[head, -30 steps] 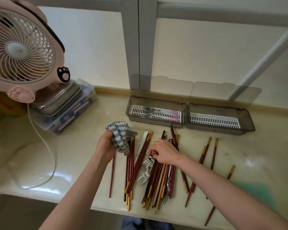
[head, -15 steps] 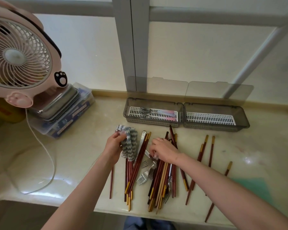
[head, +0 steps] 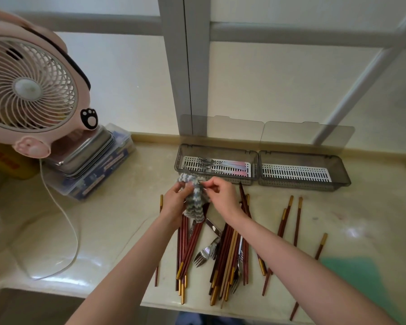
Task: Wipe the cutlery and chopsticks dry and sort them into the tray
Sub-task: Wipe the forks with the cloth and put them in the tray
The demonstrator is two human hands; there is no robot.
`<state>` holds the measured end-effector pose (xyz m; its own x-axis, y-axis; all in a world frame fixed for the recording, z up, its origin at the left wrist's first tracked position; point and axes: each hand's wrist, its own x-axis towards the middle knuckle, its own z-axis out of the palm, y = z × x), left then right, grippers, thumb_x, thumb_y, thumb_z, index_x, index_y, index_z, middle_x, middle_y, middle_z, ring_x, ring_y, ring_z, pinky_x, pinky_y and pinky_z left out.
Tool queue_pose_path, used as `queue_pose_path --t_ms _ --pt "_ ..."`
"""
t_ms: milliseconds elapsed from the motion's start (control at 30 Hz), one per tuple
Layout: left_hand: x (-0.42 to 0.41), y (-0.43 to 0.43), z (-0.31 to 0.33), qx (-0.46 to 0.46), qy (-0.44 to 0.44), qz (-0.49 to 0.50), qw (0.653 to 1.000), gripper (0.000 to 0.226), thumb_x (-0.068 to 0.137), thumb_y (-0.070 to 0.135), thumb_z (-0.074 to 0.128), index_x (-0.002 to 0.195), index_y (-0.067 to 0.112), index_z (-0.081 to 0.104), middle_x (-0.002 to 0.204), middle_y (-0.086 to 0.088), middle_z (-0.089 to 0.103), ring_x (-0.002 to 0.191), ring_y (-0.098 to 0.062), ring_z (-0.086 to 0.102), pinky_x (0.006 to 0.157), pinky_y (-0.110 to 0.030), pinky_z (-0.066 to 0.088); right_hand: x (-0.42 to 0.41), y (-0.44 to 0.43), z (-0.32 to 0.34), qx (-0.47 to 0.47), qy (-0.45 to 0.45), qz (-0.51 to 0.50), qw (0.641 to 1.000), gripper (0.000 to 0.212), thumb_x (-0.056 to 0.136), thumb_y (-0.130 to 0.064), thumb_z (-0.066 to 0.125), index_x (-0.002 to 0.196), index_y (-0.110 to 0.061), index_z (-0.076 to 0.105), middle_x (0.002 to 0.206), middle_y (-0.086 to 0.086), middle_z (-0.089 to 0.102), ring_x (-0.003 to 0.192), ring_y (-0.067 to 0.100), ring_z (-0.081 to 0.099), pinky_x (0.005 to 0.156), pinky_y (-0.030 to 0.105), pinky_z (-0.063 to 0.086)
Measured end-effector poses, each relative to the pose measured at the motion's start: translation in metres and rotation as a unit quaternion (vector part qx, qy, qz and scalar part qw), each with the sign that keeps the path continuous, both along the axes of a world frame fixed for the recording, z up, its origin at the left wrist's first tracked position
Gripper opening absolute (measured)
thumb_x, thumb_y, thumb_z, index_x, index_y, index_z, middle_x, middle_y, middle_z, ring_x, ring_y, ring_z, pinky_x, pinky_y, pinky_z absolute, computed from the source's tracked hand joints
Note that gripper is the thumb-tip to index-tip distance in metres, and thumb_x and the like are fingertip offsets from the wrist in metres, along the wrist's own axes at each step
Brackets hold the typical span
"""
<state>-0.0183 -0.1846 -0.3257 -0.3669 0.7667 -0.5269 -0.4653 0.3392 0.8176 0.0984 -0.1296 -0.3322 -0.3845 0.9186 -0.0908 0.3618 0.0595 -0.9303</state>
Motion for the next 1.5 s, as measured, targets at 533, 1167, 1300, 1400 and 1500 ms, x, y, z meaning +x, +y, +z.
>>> queue_pose_path --t_ms 533,1167,1300,1400,1500 --pt "-0.016 0.019 0.011 -0.068 0.091 0.125 0.986 0.013 0.073 0.002 0.074 0.077 0.001 0.062 0.072 -0.007 0.063 0.064 -0.019 0.06 0.05 -0.022 0.047 0.01 -0.004 0.022 -0.216 0.031 0.048 0.975 0.006 0.084 -0.002 0.067 0.08 -0.002 0.062 0.066 0.016 0.062 0.045 0.016 0.058 0.045 0.025 0.052" --pt "0.003 0.018 0.001 -0.005 -0.038 -0.056 0.998 0.016 0.091 0.009 0.05 0.084 0.003 0.063 0.077 -0.008 0.068 0.071 -0.02 0.061 0.065 -0.028 0.05 0.017 -0.012 0.025 -0.228 0.138 -0.051 0.963 0.001 0.086 -0.001 0.063 0.085 -0.001 0.062 0.065 0.01 0.058 0.045 0.011 0.051 0.042 0.02 0.043" --pt "0.001 0.022 0.0 -0.021 -0.043 0.042 0.998 0.013 0.088 0.005 0.053 0.08 0.0 0.062 0.069 -0.007 0.069 0.065 -0.021 0.064 0.06 -0.027 0.051 0.024 -0.013 0.012 -0.269 0.174 0.02 0.947 0.022 0.087 0.0 0.061 0.108 -0.003 0.066 0.086 0.008 0.067 0.065 0.008 0.063 0.06 0.019 0.051" --pt "-0.007 0.024 0.0 -0.04 -0.052 0.098 0.993 0.012 0.089 0.006 0.053 0.08 0.0 0.06 0.058 -0.004 0.069 0.052 -0.017 0.066 0.046 -0.021 0.051 0.04 -0.01 0.001 -0.36 0.239 0.125 0.893 0.046 0.086 0.009 0.055 0.13 -0.005 0.054 0.106 0.009 0.068 0.093 0.017 0.064 0.08 0.026 0.054" --pt "-0.009 0.025 -0.001 -0.054 -0.067 0.106 0.991 0.011 0.089 0.01 0.055 0.086 0.0 0.059 0.077 -0.012 0.07 0.066 -0.022 0.067 0.055 -0.027 0.052 0.046 -0.01 -0.005 -0.382 0.271 0.133 0.873 0.05 0.085 0.015 0.05 0.133 0.0 0.048 0.104 0.014 0.068 0.092 0.017 0.064 0.081 0.026 0.052"
